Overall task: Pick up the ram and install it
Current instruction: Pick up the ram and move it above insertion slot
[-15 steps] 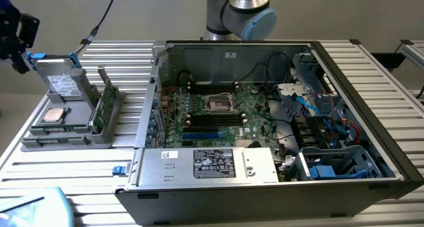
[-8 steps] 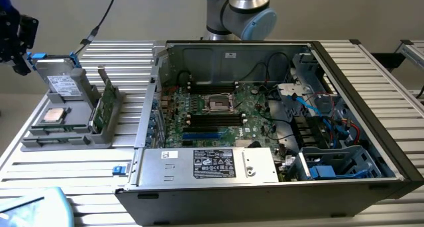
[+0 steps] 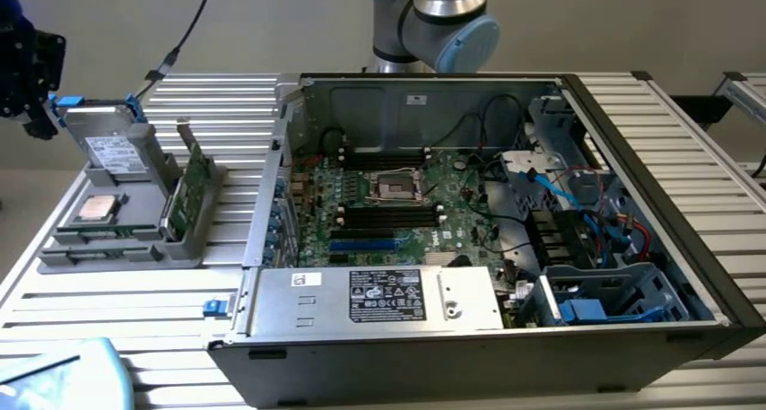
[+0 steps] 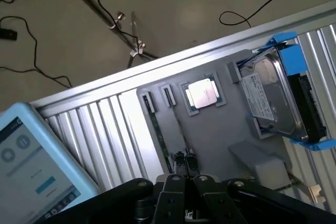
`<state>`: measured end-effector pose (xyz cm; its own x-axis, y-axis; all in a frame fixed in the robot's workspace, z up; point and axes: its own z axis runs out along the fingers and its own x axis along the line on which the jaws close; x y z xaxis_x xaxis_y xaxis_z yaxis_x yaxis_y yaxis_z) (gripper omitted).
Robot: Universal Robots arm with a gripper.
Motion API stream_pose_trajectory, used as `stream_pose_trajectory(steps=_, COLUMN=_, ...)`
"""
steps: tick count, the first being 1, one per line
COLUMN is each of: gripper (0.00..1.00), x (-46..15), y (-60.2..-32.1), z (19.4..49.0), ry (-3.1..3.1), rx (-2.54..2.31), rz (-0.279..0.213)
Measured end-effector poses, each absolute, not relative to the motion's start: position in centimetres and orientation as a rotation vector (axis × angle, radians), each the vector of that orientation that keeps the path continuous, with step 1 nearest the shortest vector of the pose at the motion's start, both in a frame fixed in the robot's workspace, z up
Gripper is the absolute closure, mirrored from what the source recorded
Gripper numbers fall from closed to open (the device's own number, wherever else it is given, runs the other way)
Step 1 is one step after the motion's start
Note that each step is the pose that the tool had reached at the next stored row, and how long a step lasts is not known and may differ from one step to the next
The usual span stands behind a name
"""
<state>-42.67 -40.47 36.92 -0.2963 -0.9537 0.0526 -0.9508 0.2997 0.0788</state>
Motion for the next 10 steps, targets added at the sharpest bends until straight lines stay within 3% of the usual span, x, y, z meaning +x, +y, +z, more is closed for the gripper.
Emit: stream_pose_trajectory(steps=10, gripper=0.89, x=-42.67, y=-40.47, z=36.45, ry=-2.285, rx=2.021, rz=-0.036)
